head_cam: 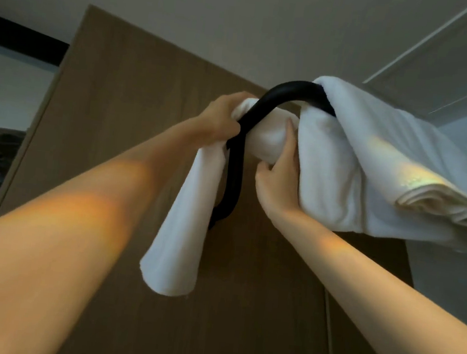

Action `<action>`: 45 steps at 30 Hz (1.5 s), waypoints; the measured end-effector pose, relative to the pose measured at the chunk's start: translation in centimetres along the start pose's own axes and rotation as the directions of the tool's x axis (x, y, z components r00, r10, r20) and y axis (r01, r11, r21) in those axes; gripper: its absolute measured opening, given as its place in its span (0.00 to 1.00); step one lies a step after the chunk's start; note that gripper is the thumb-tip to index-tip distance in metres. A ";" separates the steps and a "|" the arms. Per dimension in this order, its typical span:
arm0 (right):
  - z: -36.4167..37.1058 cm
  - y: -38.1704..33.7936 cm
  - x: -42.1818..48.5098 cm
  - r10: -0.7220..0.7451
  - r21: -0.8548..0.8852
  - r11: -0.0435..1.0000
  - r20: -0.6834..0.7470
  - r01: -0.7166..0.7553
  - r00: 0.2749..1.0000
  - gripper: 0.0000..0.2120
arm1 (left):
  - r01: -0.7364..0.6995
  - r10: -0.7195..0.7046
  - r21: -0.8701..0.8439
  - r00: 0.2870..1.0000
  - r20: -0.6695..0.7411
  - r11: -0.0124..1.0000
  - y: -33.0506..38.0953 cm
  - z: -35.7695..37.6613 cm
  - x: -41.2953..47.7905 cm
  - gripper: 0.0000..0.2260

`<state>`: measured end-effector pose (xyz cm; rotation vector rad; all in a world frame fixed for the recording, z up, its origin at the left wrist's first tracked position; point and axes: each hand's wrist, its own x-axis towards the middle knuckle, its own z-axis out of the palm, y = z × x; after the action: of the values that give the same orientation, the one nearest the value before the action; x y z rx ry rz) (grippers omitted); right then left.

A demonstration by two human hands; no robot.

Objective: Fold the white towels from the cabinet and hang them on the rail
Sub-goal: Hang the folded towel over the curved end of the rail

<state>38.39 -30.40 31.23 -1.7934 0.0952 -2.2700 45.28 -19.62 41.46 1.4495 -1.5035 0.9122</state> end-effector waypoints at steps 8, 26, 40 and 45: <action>2.0 0.1 3.0 0.056 0.219 0.975 -0.079 -0.038 0.995 0.27 | 0.018 -0.015 -0.180 1.000 0.017 0.984 -0.3 0.2 -0.9 0.32; 1.7 0.5 -1.3 0.055 0.285 0.957 0.024 -0.060 0.998 0.15 | -0.025 0.007 -0.452 0.999 -0.040 0.892 -2.2 3.3 -4.0 0.29; -0.3 1.9 -6.5 0.126 0.374 0.912 0.132 -0.167 0.983 0.13 | -0.022 -0.074 -0.504 0.983 -0.170 0.863 -2.0 5.0 -7.1 0.32; -1.1 1.4 -7.3 0.125 0.433 0.884 0.145 -0.176 0.982 0.13 | -0.021 -0.082 -0.440 0.974 -0.213 0.898 -1.5 5.8 -7.5 0.33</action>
<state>39.06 -30.22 23.78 -1.5998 -0.2754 -1.8839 46.18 -22.18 32.22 1.0002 -1.3980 0.6372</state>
